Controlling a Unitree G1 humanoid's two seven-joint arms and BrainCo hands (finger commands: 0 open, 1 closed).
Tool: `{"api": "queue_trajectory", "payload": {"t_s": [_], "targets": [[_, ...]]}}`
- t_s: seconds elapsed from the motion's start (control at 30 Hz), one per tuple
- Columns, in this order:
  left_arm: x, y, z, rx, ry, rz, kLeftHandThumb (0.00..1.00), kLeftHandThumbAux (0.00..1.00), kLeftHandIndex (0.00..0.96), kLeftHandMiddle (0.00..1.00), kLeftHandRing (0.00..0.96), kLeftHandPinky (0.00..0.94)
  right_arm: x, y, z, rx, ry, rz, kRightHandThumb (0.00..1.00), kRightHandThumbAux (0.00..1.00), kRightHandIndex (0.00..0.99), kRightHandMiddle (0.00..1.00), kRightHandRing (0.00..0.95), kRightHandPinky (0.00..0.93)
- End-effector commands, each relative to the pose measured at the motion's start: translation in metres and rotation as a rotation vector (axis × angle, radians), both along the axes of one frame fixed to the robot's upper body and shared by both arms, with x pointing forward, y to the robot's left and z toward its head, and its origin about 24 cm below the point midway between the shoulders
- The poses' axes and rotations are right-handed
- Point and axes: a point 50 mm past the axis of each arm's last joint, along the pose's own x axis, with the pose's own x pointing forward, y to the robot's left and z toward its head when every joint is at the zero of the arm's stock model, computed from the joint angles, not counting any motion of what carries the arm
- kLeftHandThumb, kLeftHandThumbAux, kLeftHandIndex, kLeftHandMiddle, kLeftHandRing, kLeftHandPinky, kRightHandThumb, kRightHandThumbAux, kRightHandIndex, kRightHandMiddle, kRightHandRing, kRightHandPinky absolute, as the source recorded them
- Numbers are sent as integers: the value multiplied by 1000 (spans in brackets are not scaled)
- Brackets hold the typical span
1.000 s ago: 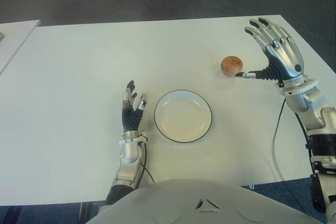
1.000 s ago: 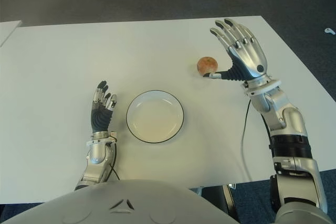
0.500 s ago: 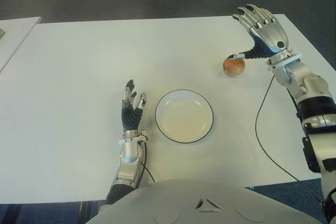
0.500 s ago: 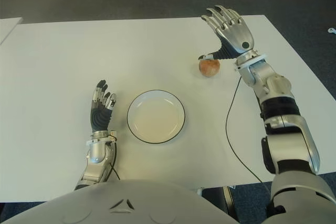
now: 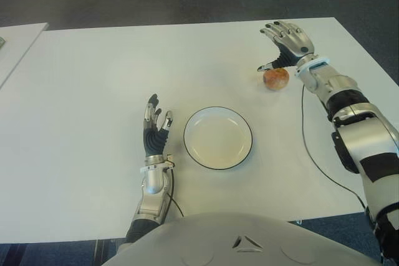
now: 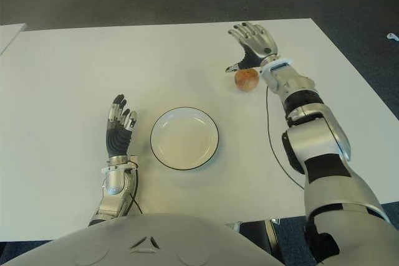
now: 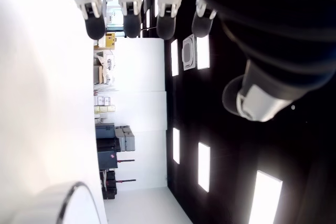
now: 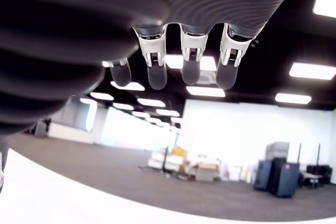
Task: Put the apples into the plate.
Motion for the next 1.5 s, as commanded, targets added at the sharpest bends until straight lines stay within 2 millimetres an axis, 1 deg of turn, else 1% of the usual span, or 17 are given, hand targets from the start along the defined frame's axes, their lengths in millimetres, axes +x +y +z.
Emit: {"api": "queue_trajectory", "payload": {"t_s": [0.03, 0.2, 0.37, 0.53, 1.0, 1.2, 1.5], "targets": [[-28, -3, -34, -22, 168, -10, 146, 565, 69, 32, 1, 0, 4, 7, -6, 26, 41, -57, 347, 496, 0, 4, 0, 0], [-27, -1, -34, -21, 166, -10, 152, 579, 61, 28, 3, 0, 4, 11, -14, 42, 55, -88, 340, 499, 1, 17, 0, 0], [-25, 1, -35, -14, 169, -11, 151, 592, 58, 26, 2, 0, 5, 14, -16, 69, 70, -120, 347, 499, 7, 28, 0, 0], [-25, 2, -35, -21, 171, -10, 148, 600, 60, 27, 2, 0, 6, 15, -19, 85, 97, -155, 332, 504, 13, 30, 2, 0], [-24, 6, -40, -49, 191, -10, 153, 600, 69, 31, 3, 0, -2, 16, -39, 83, 154, -183, 298, 514, 8, 29, 7, 0], [-24, 7, -42, -58, 192, -11, 154, 601, 71, 33, 6, 0, -7, 1, -47, 88, 185, -235, 307, 512, 17, 39, 13, 0], [-28, 13, -42, -67, 186, 18, 155, 618, 68, 33, 11, 0, -8, -10, -47, 82, 201, -300, 341, 522, 19, 49, 21, 0]]}}
